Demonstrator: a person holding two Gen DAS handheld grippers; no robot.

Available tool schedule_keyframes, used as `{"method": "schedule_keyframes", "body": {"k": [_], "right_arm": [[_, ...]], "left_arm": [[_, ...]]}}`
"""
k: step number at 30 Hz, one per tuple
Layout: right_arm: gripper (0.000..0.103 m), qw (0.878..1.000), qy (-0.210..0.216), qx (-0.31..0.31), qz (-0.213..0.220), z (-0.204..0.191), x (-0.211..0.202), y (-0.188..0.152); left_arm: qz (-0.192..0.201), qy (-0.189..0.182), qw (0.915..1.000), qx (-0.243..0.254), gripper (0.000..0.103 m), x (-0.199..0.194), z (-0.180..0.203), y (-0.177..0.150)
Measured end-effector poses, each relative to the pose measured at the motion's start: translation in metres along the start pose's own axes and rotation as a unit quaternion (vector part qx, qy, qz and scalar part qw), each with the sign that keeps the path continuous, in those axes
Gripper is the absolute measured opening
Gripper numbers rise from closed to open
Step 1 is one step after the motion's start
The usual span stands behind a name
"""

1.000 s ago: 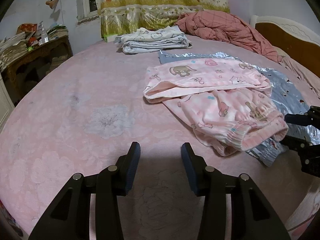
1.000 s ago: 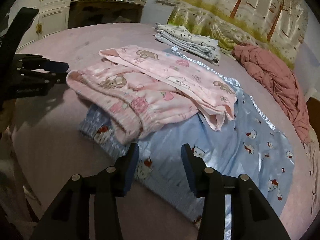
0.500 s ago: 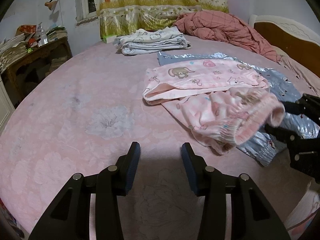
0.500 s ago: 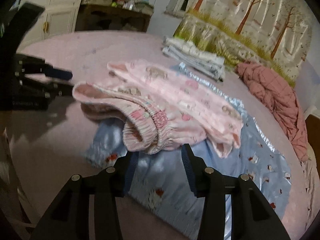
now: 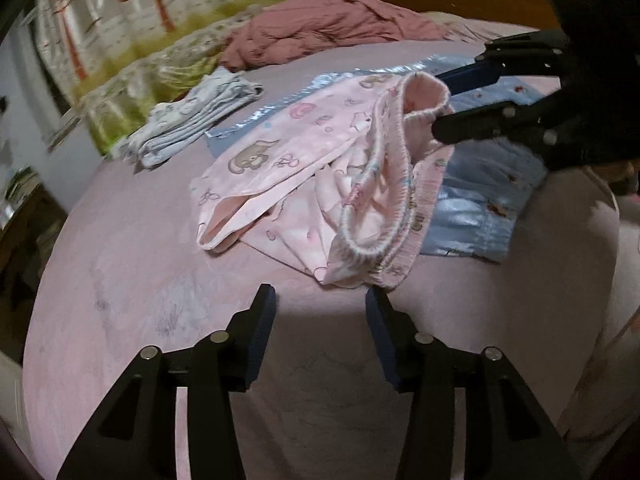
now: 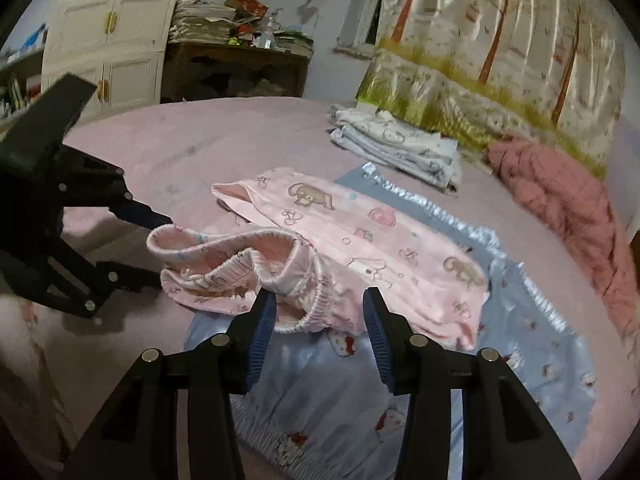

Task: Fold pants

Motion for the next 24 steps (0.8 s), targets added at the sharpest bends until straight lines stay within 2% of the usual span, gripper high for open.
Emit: {"method": "schedule_keyframes", "body": {"k": [2, 10, 18, 21, 22, 23, 24], "right_arm": [[0.046, 0.999, 0.014, 0.029, -0.003, 0.006, -0.001, -0.003], [0.046, 0.997, 0.0, 0.08, -0.002, 0.023, -0.001, -0.01], [0.046, 0.993, 0.011, 0.12, 0.01, 0.034, 0.0, 0.0], [0.046, 0.992, 0.014, 0.124, 0.013, 0.034, -0.001, 0.001], [0.046, 0.992, 0.016, 0.123, 0.013, 0.034, -0.002, 0.0], [0.046, 0.993, 0.017, 0.12, 0.012, 0.033, -0.003, -0.001], [0.046, 0.993, 0.018, 0.114, 0.012, 0.032, -0.004, -0.003]], "left_arm": [[0.001, 0.001, 0.9998, 0.022, 0.05, 0.003, 0.002, 0.002], [0.001, -0.039, 0.9963, 0.077, 0.05, 0.011, 0.015, 0.011], [0.006, -0.057, 0.986, 0.157, 0.052, 0.014, 0.031, 0.017], [0.014, -0.062, 0.9862, 0.153, 0.052, 0.017, 0.034, 0.021], [0.014, -0.071, 0.9874, 0.14, 0.041, 0.018, 0.034, 0.022], [0.014, -0.082, 0.9883, 0.128, 0.024, 0.018, 0.033, 0.022], [0.017, -0.08, 0.9896, 0.118, 0.019, 0.018, 0.031, 0.022]]}}
Point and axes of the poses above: each gripper's, at about its wrist camera, not at the fingertips, and x roughly the way its jaws point, z to its right, y to its top, the point moved 7 cm from there along x, roughly the way its jaws point, and after that the axes turned 4 degrees about -x, right-handed, at the moved point
